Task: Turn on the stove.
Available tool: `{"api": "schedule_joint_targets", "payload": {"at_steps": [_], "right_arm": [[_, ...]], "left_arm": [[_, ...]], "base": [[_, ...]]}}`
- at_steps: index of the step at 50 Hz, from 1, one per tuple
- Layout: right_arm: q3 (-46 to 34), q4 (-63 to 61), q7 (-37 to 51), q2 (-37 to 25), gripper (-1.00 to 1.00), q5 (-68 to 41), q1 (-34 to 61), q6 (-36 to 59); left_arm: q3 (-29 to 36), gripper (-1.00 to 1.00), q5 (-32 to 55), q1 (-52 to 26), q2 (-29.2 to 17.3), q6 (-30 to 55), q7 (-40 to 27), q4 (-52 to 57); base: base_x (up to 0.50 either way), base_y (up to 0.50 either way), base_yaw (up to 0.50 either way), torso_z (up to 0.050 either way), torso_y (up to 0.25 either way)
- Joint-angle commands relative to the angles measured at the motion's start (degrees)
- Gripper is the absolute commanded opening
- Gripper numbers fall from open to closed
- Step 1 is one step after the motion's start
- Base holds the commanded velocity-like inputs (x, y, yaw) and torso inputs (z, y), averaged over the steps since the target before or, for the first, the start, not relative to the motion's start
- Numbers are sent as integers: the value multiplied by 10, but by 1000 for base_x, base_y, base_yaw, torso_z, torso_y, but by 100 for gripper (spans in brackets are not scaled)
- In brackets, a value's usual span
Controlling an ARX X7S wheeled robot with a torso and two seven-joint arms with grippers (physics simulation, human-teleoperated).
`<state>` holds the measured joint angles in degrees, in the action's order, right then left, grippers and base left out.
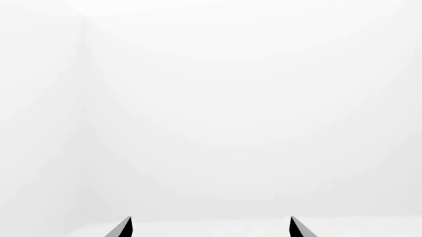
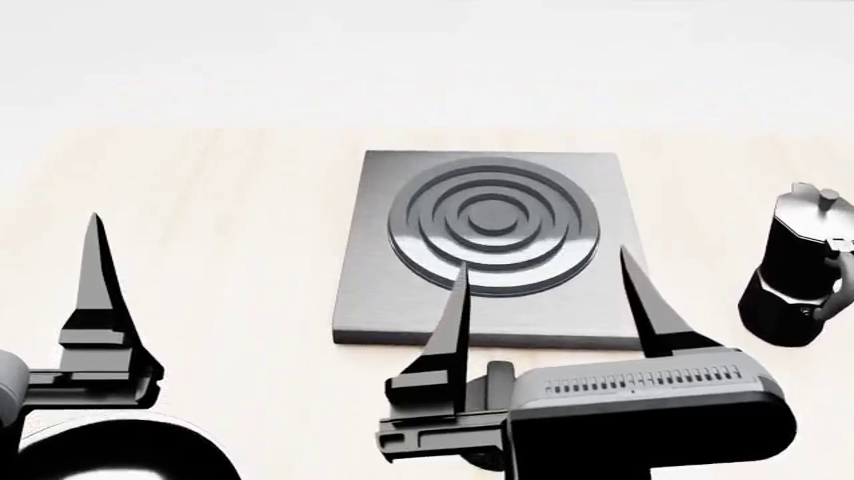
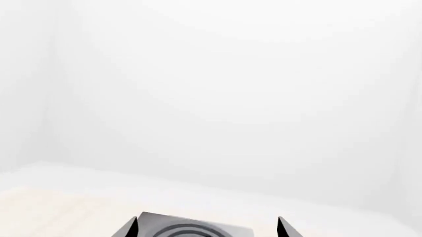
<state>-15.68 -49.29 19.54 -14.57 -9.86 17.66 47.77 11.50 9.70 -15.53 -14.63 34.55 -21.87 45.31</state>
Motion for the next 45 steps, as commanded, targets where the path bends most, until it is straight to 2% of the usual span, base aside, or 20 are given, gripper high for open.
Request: {"api": "schedule_joint_targets", "payload": {"at_steps": [1,19,33,45], "right_arm": [[3,17,2,2,100,-6,-3,-8],[18,71,-8,16,100,-40,0,8],[8,114,2,27,100,-51,24,78],[27,143,3,40,100,-71,29,96]], "left_arm": [[1,100,3,-1,-2,2,-3,2],[1,100,8,-2,-6,1,-8,1],[1,100,12,-2,-8,1,-11,3],[1,100,15,-3,-11,1,-14,3]], "base": [[0,0,0,0,0],[0,0,0,0,0],[0,0,0,0,0],[0,0,0,0,0]]}}
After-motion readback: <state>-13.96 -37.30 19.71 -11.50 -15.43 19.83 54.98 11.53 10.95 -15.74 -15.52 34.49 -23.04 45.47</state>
